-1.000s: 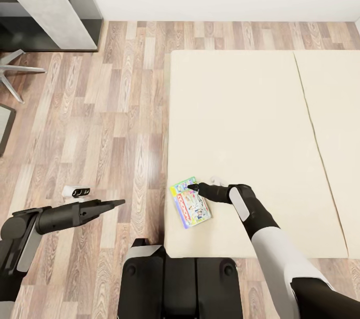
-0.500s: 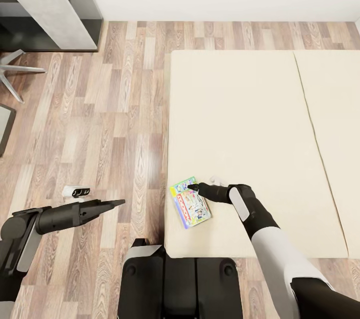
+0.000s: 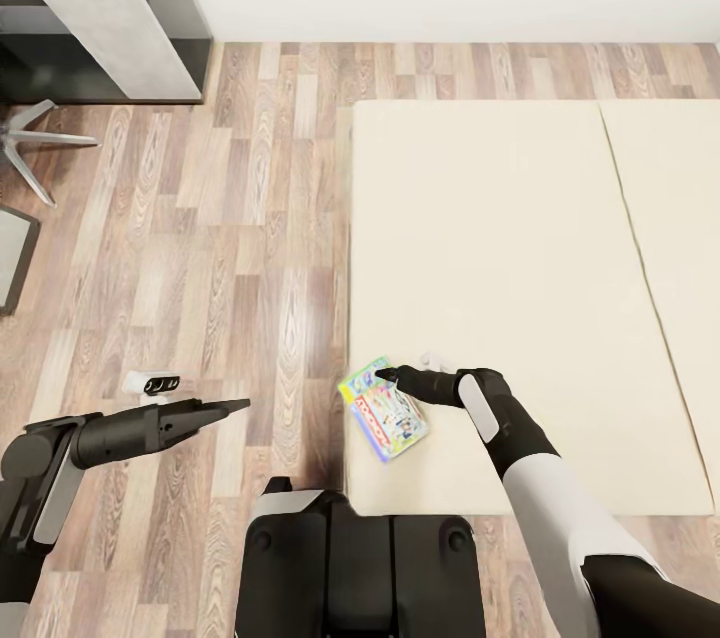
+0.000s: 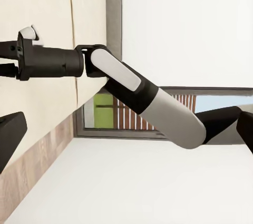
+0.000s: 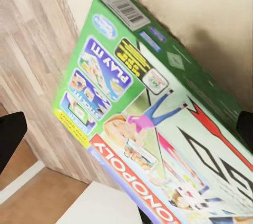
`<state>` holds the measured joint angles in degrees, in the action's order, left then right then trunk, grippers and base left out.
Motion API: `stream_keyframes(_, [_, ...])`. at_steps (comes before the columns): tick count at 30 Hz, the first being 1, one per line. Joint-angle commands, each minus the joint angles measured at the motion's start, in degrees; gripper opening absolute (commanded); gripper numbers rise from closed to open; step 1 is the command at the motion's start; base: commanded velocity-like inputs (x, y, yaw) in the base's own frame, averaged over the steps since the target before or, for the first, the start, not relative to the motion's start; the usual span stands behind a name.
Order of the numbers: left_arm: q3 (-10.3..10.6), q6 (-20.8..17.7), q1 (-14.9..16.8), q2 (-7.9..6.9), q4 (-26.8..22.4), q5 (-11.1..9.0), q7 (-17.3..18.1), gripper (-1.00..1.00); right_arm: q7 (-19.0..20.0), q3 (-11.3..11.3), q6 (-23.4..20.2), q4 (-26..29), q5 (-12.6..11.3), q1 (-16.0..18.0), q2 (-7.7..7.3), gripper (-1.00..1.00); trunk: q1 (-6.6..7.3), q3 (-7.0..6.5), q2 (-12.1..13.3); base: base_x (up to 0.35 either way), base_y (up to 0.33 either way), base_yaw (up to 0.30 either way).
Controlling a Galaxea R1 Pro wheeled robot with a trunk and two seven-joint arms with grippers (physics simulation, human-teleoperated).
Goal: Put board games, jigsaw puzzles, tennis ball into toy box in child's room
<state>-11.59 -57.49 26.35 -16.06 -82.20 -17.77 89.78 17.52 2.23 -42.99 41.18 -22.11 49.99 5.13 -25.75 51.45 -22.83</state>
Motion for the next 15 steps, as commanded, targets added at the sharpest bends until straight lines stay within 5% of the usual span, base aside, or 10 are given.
stream_keyframes(1, [0.0,-0.6,0.0,-0.02,0.0,0.0,0.2,1.00,0.2,0.2,-0.3,0.0,0.1,0.0,0.09,1.00,-0.03,0.06,-0.1,0.000,0.181,0.000])
stream_keyframes(15, [-0.3,-0.6,0.0,-0.02,0.0,0.0,0.2,1.00,0.2,0.2,-0.3,0.0,0.1,0.0,0.08,1.00,-0.03,0.06,-0.1,0.000,0.058,0.000])
